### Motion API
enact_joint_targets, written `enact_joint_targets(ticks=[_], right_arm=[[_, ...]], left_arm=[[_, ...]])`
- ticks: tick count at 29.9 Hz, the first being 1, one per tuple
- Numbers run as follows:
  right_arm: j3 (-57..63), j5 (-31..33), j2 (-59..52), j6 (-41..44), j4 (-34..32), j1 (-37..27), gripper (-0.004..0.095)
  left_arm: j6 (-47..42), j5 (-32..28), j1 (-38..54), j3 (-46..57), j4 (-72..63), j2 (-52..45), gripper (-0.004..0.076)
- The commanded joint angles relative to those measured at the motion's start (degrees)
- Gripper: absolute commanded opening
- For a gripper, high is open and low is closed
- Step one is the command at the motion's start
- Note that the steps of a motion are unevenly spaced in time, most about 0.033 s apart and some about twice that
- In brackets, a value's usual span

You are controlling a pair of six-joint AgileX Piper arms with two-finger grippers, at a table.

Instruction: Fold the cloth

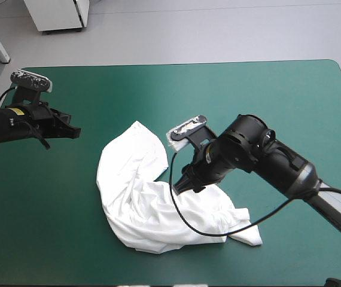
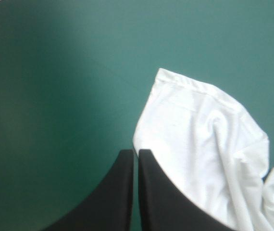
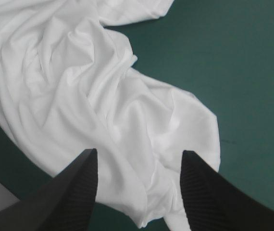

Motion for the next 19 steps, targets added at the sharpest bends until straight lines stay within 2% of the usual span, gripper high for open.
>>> enact_joint_targets(ticks=[1, 4, 7, 11, 13, 19], right_arm=[[2.9, 0.2, -6.9, 2.9, -1.0, -0.4, 0.0492], [6.8, 0.2, -11.2, 6.4, -1.0, -0.4, 0.0491], [10.8, 0.2, -15.2, 9.4, -1.0, -0.4, 0.049], [14.0, 0.2, -18.6, 12.4, -1.0, -0.4, 0.0485], [14.2, 0.2, -19.0, 12.8, -1.0, -0.4, 0.0475], [14.2, 0.2, -19.0, 13.3, -1.0, -0.4, 0.0469]], left_arm=[[-0.9, -1.1, -0.2, -4.8, 2.1, 2.3, 0.0032], [-0.9, 1.8, -0.2, -6.6, 2.2, 5.9, 0.0043], [-0.3, 5.4, -1.7, -6.8, 2.5, 9.2, 0.0117], [0.9, 7.3, -6.0, -6.8, 2.7, 13.2, 0.0305], [0.8, 6.2, -7.8, -6.8, 3.4, 14.7, 0.0363], [-6.7, 0.4, -13.3, -6.8, 12.9, 19.7, 0.037]])
